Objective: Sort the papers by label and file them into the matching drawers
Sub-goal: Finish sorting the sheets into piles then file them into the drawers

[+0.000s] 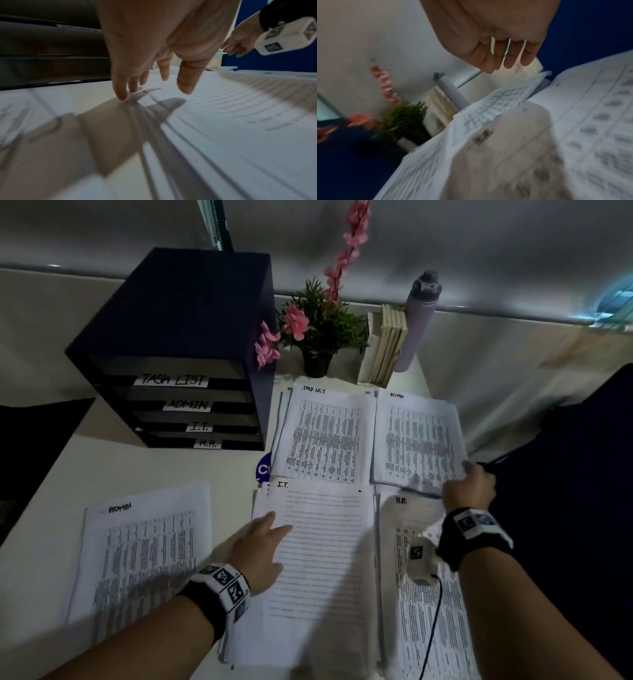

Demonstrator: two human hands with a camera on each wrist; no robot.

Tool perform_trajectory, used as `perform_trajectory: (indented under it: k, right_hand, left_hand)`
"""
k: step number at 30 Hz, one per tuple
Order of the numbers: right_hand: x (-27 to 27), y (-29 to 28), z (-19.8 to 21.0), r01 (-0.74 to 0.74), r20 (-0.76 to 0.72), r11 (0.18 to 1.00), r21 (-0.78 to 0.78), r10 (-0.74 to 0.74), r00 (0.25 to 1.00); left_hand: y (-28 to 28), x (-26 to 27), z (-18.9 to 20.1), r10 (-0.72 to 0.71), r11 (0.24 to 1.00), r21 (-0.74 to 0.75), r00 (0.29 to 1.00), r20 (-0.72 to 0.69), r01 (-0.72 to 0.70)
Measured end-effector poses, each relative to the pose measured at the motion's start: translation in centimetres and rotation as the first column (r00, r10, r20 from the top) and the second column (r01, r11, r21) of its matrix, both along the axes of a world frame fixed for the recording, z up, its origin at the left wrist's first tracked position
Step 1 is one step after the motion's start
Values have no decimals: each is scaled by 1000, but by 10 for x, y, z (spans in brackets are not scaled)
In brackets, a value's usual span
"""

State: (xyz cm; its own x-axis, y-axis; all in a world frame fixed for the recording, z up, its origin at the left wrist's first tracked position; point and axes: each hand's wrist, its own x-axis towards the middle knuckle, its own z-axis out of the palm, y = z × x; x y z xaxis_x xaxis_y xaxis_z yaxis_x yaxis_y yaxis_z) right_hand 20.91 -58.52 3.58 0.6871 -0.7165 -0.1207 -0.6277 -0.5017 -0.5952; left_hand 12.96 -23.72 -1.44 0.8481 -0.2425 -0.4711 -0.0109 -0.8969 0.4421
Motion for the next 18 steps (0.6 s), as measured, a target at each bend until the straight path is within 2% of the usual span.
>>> perform_trajectory:
  k: [3, 7, 10, 14, 16, 18]
  right_hand:
    - [-14, 55, -13, -186, 125, 979, 78, 176, 977]
    - [-32, 142, -29, -365, 116, 891, 271, 346, 931]
    - [-48, 206, -37, -497, 115, 787, 366, 492, 863]
    - [-67, 278, -41, -596, 85, 642, 482, 643, 761]
    - [-74, 306, -45, -662, 16, 597, 453, 737, 676]
    - [-79, 326, -48, -739, -123, 561, 373, 819, 560]
  left_hand:
    - [23, -5, 3, 180, 980, -111, 976, 120, -167]
    - [75, -9, 2, 402, 915, -77, 899, 174, -395]
    - [121, -13, 0, 610, 791, -52, 779, 147, -610]
    - [180, -26, -5, 815, 569, 76, 573, 80, -819]
    - [203, -36, -6, 862, 493, 160, 505, 43, -855]
    - [219, -46, -7, 895, 435, 210, 447, 10, -876]
